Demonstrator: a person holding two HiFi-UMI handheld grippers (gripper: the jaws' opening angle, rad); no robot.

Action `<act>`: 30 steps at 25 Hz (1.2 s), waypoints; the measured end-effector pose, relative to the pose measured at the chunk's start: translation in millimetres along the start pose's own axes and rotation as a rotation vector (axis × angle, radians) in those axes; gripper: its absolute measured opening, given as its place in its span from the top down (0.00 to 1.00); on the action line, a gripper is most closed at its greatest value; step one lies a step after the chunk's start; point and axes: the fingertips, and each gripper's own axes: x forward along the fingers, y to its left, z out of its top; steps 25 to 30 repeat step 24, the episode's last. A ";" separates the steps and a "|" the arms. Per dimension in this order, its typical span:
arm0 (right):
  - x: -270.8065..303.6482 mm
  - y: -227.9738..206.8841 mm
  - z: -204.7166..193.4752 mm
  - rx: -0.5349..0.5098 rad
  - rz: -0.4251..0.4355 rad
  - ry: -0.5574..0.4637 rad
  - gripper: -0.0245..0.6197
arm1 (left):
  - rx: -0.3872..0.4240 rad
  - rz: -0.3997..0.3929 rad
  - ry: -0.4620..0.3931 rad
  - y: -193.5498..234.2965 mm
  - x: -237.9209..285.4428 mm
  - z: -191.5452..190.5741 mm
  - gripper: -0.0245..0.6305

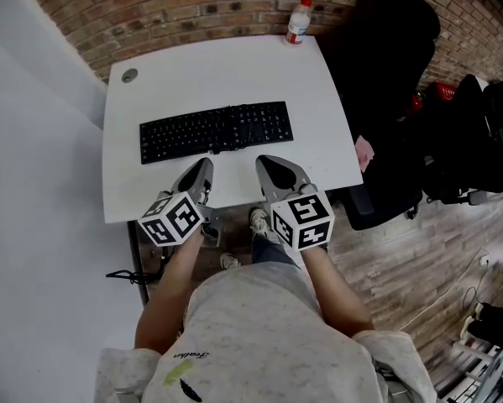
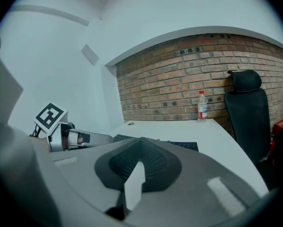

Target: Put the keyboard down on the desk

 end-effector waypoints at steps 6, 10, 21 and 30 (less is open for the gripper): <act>-12.9 12.1 -0.5 -0.003 -0.001 -0.019 0.95 | 0.184 0.013 0.006 -12.2 -18.5 -4.9 0.97; -11.8 19.1 -0.6 -0.001 -0.003 -0.023 0.95 | 0.257 0.009 0.011 -13.5 -24.5 -2.7 0.97; -16.7 42.9 -9.2 -0.011 -0.016 -0.031 0.95 | 0.269 -0.016 0.015 -6.2 -44.9 -7.5 0.97; -16.4 49.8 -13.4 -0.011 -0.021 -0.034 0.95 | 0.266 -0.027 0.018 -2.3 -49.8 -9.8 0.97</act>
